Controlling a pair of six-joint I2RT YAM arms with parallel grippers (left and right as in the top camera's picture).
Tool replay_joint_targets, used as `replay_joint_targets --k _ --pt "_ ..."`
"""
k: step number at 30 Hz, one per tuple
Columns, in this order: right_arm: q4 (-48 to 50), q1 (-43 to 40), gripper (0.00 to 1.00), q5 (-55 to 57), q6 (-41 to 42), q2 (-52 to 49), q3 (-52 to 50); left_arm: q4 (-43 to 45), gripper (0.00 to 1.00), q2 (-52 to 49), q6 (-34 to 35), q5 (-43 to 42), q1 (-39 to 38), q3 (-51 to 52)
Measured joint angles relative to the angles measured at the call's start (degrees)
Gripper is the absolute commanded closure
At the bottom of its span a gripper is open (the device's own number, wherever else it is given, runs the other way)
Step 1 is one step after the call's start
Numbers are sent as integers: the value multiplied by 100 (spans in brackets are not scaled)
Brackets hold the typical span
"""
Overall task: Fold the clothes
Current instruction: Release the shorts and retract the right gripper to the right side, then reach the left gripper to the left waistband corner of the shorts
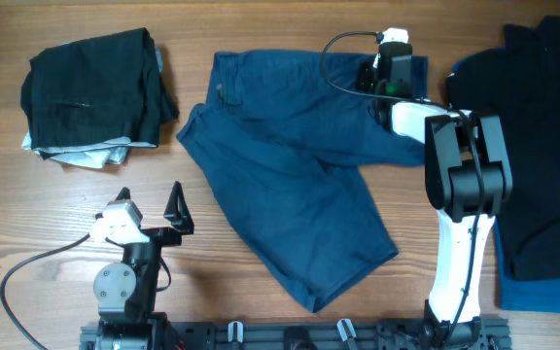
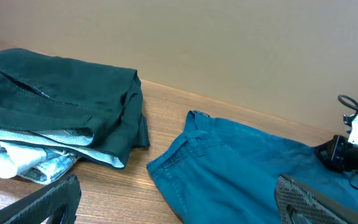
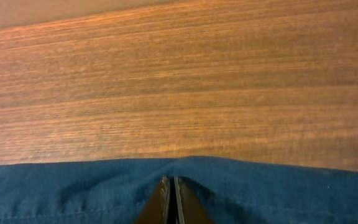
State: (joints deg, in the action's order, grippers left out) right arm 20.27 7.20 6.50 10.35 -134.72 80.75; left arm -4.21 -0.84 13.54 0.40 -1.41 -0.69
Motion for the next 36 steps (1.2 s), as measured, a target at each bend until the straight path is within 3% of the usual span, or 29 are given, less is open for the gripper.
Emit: replay_joint_targets --k 6,11,15,18,23,31,36 --pt "-916 -164 90 7 -168 28 673 0 0 0 0 0 0 0" --pt "-2216 -203 73 37 -232 1458 728 2 0 -2 0 0 0 0" --pt "-4269 -385 22 50 -284 3265 876 0 0 4 0 0 0 0" --pt "-5379 -704 0 63 -308 3827 949 0 0 4 0 0 0 0" --pt "-6446 -1016 1 87 -291 3818 887 0 0 4 0 0 0 0" --pt "-6531 -1014 1 87 -293 3818 883 271 0 4 2 -195 0 -2" --pt "-6526 -1014 0 87 -291 3818 883 -730 0 -151 -138 -328 0 -704"
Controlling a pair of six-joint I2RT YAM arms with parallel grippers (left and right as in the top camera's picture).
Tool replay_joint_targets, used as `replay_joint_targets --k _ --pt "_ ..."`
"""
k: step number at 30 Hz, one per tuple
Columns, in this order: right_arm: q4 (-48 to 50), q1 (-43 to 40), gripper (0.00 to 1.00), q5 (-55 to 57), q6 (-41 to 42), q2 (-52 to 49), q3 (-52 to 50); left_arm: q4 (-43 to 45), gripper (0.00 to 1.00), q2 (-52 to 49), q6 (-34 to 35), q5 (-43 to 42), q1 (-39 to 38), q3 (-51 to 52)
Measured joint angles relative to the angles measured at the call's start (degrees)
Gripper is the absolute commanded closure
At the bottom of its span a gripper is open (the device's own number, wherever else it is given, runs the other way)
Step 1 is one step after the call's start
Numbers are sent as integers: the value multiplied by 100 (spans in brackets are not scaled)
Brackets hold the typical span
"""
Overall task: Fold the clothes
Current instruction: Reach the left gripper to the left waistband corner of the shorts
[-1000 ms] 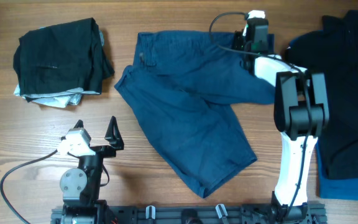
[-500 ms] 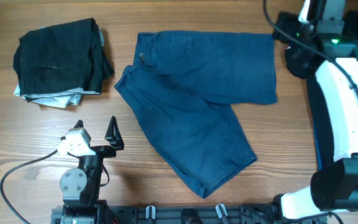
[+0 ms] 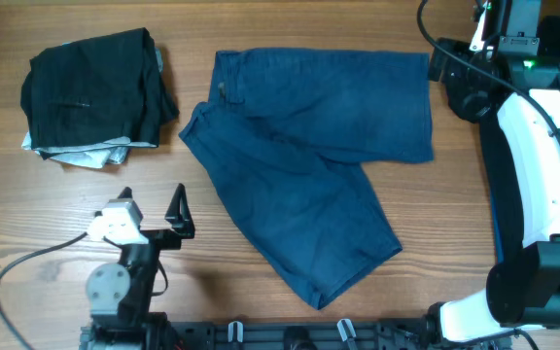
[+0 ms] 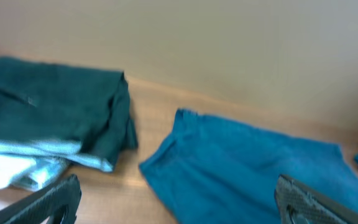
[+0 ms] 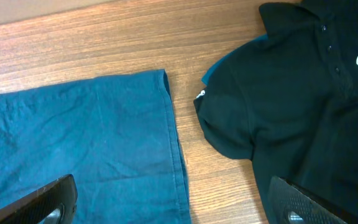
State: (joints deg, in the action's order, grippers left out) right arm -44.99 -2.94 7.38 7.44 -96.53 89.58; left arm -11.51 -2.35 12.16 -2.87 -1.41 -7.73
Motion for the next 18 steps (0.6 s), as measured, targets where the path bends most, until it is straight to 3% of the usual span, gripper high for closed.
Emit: replay_joint_targets --k 4,7,11,18 --pt "-2 0 0 0 0 0 0 -1731 0 -994 -402 -2 -4 -1985" --pt "-2 0 0 0 0 0 0 -2203 0 -1996 -487 -365 -4 -2839" --pt "-2 0 0 0 0 0 0 -2197 0 -3598 -555 -1005 -4 -3145" --pt "-13 0 1 0 0 0 0 -879 0 -5781 -590 -1615 -4 -3134"
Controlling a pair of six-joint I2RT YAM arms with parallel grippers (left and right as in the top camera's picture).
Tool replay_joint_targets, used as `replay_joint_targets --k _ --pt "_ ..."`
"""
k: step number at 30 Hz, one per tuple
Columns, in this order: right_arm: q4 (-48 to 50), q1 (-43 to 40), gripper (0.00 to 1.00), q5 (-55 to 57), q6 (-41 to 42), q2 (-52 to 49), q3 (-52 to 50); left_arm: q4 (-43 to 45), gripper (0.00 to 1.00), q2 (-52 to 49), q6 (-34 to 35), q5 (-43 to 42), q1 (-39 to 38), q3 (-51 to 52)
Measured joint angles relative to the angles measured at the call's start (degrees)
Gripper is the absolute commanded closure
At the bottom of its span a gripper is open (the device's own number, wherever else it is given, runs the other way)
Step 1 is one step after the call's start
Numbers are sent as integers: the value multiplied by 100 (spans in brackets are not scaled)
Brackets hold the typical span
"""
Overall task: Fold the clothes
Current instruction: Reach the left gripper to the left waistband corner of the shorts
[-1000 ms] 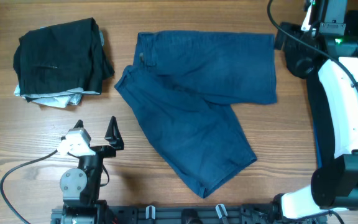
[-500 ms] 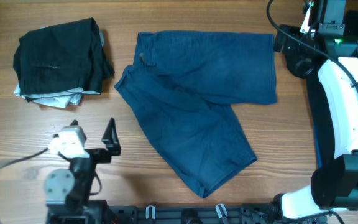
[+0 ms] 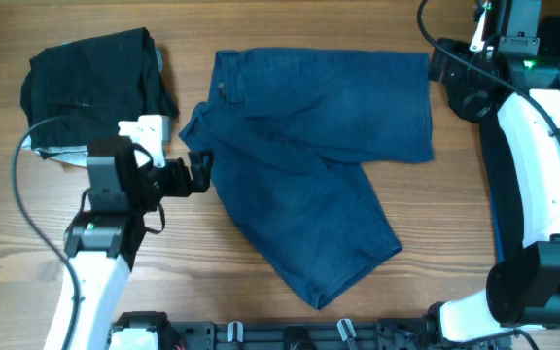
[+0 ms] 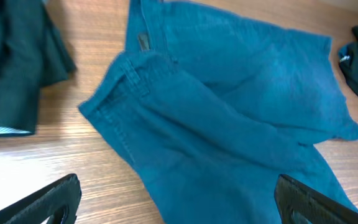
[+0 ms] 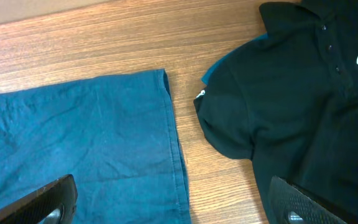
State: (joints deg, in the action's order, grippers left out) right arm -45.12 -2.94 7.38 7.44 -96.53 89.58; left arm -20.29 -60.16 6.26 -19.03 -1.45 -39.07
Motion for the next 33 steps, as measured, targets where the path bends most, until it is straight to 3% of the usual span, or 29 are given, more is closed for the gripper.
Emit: replay_joint_targets --k 3,4,6,7,8,11,21,33 --pt "2 0 0 -2 0 0 0 310 1 -507 -4 -85 0 0" --pt "4 0 0 -2 0 0 0 382 7 -743 -9 -33 0 -2" --pt "4 0 0 -2 0 0 0 415 41 -1084 -48 162 0 0" --pt "4 0 0 -2 0 0 0 457 52 -1233 -28 282 0 0" --pt "4 0 0 -2 0 0 0 538 55 -1340 -37 382 0 0" --pt "9 0 0 -2 -2 0 0 962 46 -1683 -92 619 0 0" --pt "7 0 0 -2 -2 0 -2 2339 46 -2721 -109 1193 0 -7" --pt "4 0 0 -2 0 0 -2 2940 50 -3554 -109 1237 0 -7"
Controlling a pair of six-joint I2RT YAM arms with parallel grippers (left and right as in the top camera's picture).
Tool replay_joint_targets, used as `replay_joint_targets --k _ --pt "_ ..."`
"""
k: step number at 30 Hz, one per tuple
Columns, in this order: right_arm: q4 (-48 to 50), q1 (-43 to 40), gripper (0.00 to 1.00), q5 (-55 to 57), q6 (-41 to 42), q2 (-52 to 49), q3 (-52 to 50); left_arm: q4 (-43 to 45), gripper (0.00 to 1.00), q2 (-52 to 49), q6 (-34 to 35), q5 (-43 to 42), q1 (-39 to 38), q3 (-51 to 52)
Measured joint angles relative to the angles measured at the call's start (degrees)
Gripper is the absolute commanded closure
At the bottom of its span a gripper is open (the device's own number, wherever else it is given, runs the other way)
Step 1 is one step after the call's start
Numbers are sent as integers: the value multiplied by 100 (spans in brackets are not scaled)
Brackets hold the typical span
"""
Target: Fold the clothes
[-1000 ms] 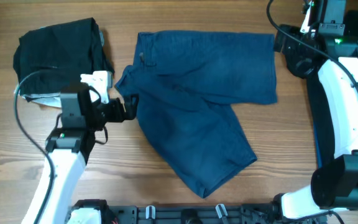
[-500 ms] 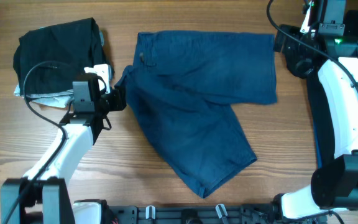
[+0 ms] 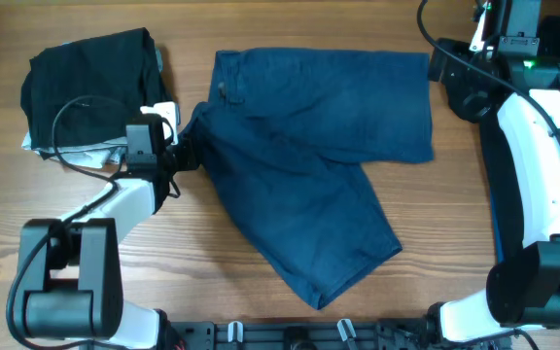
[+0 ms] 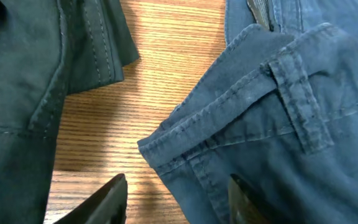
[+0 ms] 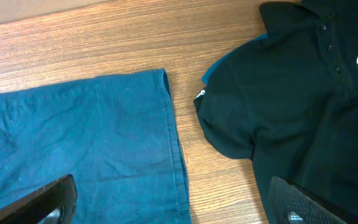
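Observation:
Blue shorts (image 3: 299,146) lie spread in the middle of the table, one leg reaching right and the other toward the front. My left gripper (image 3: 185,154) is open and low at their left waistband corner (image 4: 166,149); in the left wrist view its fingers (image 4: 114,199) straddle that corner, one over bare wood, one over denim. High over the table's far right, my right gripper (image 5: 173,208) is open and holds nothing; below it lies the hem of the right leg (image 5: 169,124).
A folded pile of dark clothes (image 3: 90,92) sits at the far left, close to the left gripper. A black polo shirt (image 3: 542,146) lies on a blue garment at the right edge. Bare wood (image 3: 212,282) shows in front of the shorts.
My left gripper has come down and gone further back, from above the shorts' left side to the waistband corner, still open. The right arm and the shorts have not moved.
At first my right gripper was shut on the hem of the shorts' right leg, the left arm parked at the front. Then the right was open and raised, the leg lying flat. The left gripper was then out over the shorts, and is now at their waistband corner.

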State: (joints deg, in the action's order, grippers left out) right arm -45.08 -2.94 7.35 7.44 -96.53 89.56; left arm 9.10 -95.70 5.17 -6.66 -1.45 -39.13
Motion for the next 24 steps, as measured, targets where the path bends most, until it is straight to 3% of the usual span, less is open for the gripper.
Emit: replay_joint_targets --k 7,13,24 --pt "0 0 0 0 0 0 0 208 48 -9 0 0 0 0" --pt "0 0 0 0 0 0 0 339 55 -9 0 -7 0 0" --pt "0 0 0 2 -2 0 0 625 50 -9 0 -68 0 0"
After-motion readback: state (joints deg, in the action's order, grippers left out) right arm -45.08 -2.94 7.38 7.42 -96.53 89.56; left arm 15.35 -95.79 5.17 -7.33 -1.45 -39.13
